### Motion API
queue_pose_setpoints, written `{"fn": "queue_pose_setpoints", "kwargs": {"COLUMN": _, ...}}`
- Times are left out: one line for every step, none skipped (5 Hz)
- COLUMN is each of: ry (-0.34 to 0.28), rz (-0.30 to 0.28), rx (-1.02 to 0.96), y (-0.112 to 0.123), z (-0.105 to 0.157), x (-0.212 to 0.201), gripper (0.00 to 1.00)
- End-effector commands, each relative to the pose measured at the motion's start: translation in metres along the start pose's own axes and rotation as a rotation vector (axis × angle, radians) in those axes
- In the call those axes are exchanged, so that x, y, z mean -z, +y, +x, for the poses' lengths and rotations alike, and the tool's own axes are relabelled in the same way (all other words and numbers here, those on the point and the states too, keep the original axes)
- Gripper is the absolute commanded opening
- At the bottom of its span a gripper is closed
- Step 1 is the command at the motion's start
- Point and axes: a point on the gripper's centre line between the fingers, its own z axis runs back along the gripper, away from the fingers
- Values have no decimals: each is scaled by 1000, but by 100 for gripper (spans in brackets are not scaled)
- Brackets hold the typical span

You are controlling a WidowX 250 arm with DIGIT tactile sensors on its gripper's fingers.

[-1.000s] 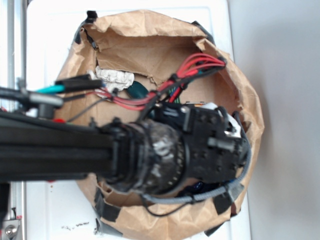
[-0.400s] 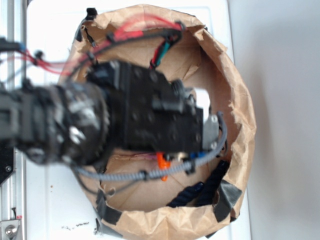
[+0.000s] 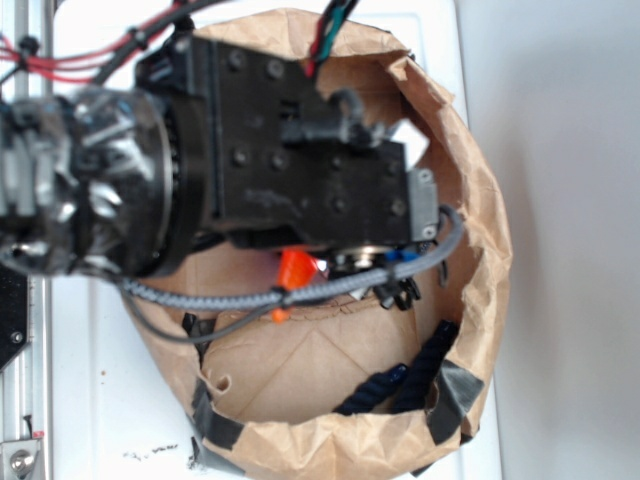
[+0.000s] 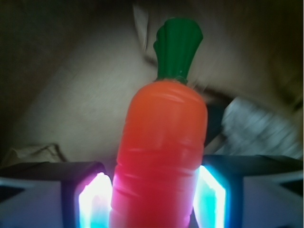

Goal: Grab the carrot.

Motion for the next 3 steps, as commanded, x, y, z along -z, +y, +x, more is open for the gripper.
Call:
{"fn": "queue_pose_setpoints", "kwargs": {"ry": -302, "rz": -55, "rx": 195, "y": 26, "z": 28, "x": -73, "gripper": 0}}
{"fn": "queue_pose_setpoints", "kwargs": {"ry": -221, "rz": -99, "rx": 216, "y": 38, "z": 34, "x": -94, "gripper": 0}}
{"fn": "queue_pose_setpoints", "kwargs": {"ry": -214, "rz": -100, "rx": 177, "y": 41, "z": 34, "x": -107, "gripper": 0}}
